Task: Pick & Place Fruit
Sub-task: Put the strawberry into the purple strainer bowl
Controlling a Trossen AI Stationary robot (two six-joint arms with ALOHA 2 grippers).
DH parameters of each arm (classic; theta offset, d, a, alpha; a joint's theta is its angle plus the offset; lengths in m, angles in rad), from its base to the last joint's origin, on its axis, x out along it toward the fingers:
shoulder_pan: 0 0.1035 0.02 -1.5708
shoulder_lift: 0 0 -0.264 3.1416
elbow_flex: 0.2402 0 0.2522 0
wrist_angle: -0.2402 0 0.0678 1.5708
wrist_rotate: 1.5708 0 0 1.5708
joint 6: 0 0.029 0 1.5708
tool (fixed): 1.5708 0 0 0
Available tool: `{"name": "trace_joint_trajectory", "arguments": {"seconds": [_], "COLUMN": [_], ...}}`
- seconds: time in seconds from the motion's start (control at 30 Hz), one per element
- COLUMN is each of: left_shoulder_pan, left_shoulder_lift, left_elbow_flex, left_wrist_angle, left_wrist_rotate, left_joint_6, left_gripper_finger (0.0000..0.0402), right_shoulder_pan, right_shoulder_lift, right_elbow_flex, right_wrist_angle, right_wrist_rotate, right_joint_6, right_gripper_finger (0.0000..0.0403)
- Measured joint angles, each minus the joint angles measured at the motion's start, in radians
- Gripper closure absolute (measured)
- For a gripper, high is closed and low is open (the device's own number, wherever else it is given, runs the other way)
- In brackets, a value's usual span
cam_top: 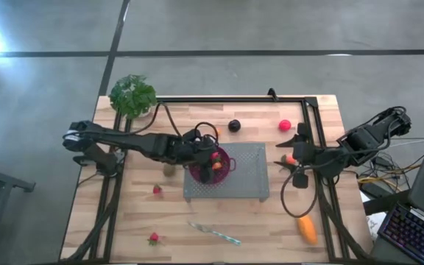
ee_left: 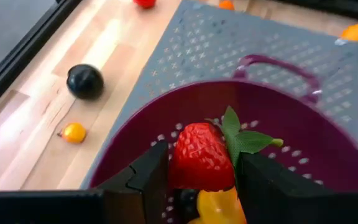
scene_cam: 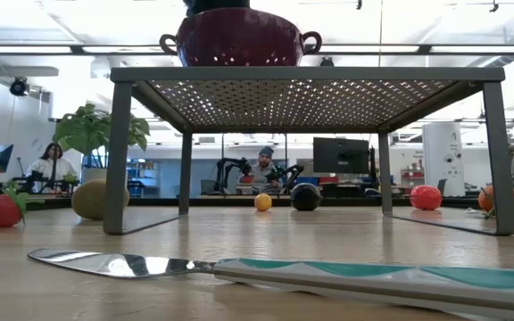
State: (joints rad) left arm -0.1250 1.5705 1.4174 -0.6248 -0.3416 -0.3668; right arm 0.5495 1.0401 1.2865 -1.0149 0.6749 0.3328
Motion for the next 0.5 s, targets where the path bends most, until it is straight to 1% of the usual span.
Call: {"name": "trace_joint_trajectory", "arguments": {"seconds": [0.3,0.5], "left_shoulder_pan": [0.003,0.003], "left_shoulder_lift": [0.001,0.001], "left_elbow_flex": [-0.015,-0.016], "left_wrist_angle": [-0.022,-0.029], "left_wrist_rotate": [0.019,0.061], "left_joint_6": [0.0,0.002], "left_gripper_finger": [0.0238,0.0222], "right_shoulder_pan": [0.0,0.0], "right_shoulder_lift": [0.002,0.001], "right_elbow_flex": [0.0,0.0], "right_wrist_angle": [-0.002,-0.003], "right_wrist_rotate": [0.009,0.009], "right_joint_6": [-0.003,-0.003], "right_gripper_finger": [0.0144,0.0159]}}
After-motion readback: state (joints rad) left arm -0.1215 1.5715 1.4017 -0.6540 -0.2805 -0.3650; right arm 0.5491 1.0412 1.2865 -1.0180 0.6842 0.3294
